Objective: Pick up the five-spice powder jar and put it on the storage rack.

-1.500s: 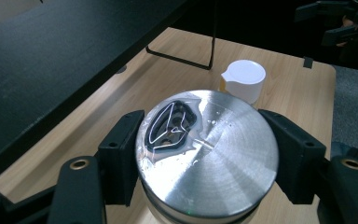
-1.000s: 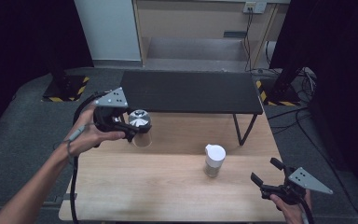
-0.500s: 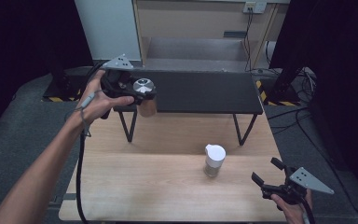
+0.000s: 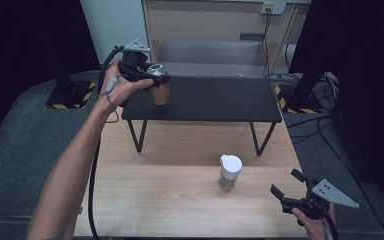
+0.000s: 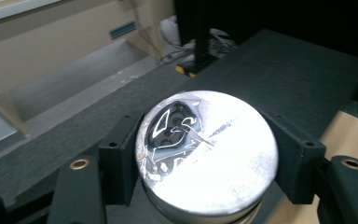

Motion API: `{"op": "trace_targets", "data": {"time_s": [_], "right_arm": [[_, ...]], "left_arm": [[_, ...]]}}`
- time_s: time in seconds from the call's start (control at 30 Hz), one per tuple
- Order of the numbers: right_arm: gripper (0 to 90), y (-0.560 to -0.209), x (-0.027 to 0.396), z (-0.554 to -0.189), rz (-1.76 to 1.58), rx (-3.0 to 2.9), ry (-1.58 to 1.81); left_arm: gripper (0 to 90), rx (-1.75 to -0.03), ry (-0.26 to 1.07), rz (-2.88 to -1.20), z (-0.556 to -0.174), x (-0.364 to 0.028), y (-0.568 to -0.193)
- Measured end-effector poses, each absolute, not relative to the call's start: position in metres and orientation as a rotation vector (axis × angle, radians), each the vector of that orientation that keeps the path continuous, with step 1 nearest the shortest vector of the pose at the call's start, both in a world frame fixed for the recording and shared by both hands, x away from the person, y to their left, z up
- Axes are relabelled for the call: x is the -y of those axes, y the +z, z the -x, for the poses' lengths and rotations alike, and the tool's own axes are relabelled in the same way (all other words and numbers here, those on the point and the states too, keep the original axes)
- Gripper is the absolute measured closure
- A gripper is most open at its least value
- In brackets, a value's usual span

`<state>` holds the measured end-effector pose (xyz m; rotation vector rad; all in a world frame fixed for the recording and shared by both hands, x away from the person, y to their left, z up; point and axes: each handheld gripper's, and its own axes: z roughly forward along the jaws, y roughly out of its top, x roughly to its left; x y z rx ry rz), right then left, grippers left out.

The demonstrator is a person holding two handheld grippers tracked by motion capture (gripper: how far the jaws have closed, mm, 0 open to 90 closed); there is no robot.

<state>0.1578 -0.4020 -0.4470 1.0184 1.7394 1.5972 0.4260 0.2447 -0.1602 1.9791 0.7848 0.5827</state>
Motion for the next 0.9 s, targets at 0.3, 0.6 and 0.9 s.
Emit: {"op": "trace_targets", "data": {"time_s": [0.3, 0.6, 0.9], "right_arm": [[3.3, -0.447, 0.403, -0.158, -1.021, -1.737, 1.601], [3.3, -0.447, 0.403, -0.157, -1.021, -1.735, 1.606], [3.4, -0.448, 0.404, -0.157, -1.022, -1.736, 1.608]], "left_arm": [[33.4, -0.861, 0.608, -1.965, -0.444, -0.24, -0.173], [33.4, -0.874, 0.577, -1.988, -0.453, -0.236, -0.182], [32.7, -0.884, 0.559, -1.954, -0.454, -0.24, -0.191]]}}
